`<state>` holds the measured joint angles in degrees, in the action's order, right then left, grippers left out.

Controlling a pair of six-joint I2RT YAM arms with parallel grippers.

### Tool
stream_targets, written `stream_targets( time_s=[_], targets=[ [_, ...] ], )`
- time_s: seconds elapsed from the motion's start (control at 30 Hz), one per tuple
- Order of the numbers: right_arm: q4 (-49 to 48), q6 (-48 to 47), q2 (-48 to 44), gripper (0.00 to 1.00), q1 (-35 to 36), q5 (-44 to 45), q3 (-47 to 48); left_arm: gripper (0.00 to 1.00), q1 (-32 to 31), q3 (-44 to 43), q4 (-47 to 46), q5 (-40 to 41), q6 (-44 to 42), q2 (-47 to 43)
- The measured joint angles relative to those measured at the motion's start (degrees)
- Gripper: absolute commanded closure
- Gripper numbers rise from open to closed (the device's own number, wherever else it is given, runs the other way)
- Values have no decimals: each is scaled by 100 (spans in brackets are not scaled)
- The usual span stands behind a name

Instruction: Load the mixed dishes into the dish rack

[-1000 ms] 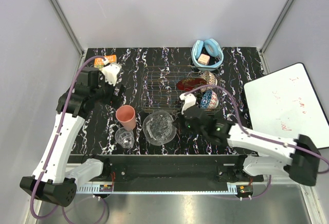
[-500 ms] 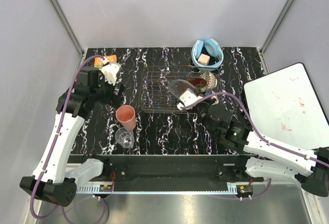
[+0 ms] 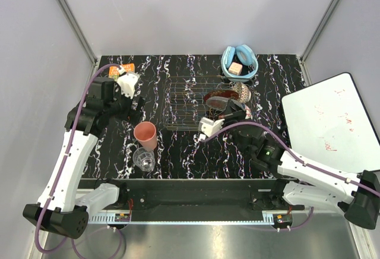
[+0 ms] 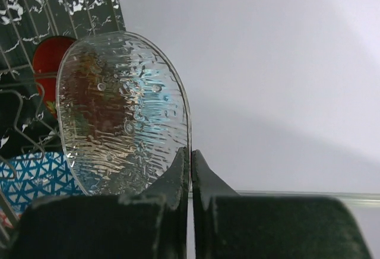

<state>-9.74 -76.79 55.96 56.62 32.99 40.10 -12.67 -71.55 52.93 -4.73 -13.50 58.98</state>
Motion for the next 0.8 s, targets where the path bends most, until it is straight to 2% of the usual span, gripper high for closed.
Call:
stream_targets(
  time_s=[0.33, 0.57, 0.8],
  targets=[
    [380, -181, 24, 100, -518, -575, 0, 1, 0, 0, 0, -2, 0, 0],
    [378, -295, 431, 100, -1010, -1128, 0, 1, 0, 0, 0, -2, -2, 0],
    [358, -339, 920, 100, -1102, -1436, 11, 1, 0, 0, -7, -2, -2, 39]
  ],
)
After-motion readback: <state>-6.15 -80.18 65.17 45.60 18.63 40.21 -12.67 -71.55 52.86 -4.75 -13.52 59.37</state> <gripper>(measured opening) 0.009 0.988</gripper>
